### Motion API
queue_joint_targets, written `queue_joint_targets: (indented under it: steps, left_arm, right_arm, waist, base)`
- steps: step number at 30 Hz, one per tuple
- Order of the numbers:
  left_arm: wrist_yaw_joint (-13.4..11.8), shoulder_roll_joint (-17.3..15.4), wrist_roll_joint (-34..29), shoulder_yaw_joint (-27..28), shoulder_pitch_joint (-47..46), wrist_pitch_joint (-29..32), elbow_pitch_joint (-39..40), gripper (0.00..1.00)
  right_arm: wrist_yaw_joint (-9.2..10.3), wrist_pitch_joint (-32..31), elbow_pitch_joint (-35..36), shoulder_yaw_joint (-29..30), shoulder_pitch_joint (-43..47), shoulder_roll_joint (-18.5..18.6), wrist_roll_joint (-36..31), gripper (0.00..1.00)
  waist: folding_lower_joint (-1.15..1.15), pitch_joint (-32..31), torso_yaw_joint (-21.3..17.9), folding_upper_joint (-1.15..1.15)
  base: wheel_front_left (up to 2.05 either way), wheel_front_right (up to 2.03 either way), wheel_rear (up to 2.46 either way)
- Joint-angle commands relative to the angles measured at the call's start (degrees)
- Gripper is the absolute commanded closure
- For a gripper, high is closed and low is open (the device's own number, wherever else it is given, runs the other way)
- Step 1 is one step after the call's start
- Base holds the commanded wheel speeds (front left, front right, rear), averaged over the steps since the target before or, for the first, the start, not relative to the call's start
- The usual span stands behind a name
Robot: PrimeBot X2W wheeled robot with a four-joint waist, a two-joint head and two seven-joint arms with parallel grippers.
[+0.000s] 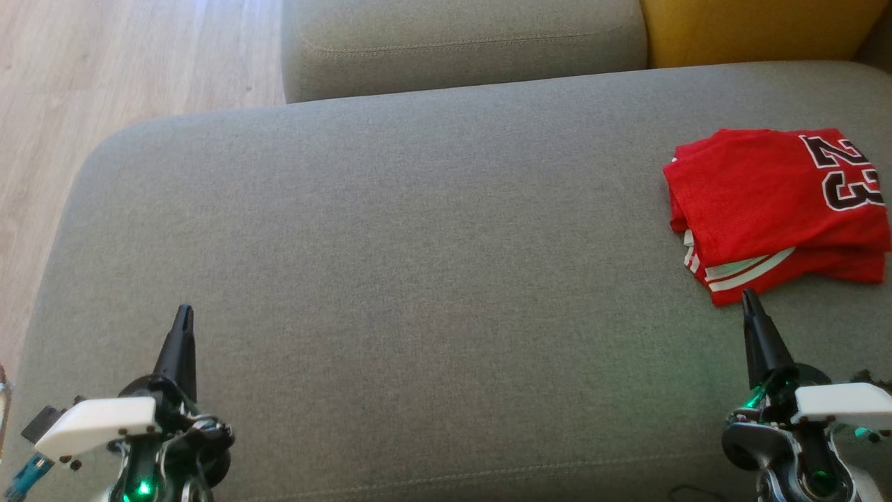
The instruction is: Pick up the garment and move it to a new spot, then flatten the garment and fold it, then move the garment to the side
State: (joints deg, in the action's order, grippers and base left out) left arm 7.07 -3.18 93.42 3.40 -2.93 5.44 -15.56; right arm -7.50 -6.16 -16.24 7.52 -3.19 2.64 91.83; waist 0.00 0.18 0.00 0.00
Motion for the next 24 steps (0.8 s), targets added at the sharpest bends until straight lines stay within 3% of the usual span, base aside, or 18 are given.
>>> queue_joint_targets:
  steps: [1, 24]
  left_arm:
    - [0.4, -0.4, -0.5, 2.2, -3.2, 0.3, 1.6, 1.0]
    - [0.4, -0.2, -0.7, 2.5, -3.2, 0.5, 1.5, 1.0]
  right_arm:
    - [0.01, -0.3, 2.2, -1.0, -3.0, 0.2, 0.3, 1.0]
    - [0.01, -0.3, 2.2, -1.0, -3.0, 0.2, 0.3, 1.0]
  waist:
    - [0.0, 0.0, 0.0, 0.0]
    - [0.0, 0.0, 0.0, 0.0]
  base:
    - [0.0, 0.0, 0.0]
    - [0.0, 0.0, 0.0]
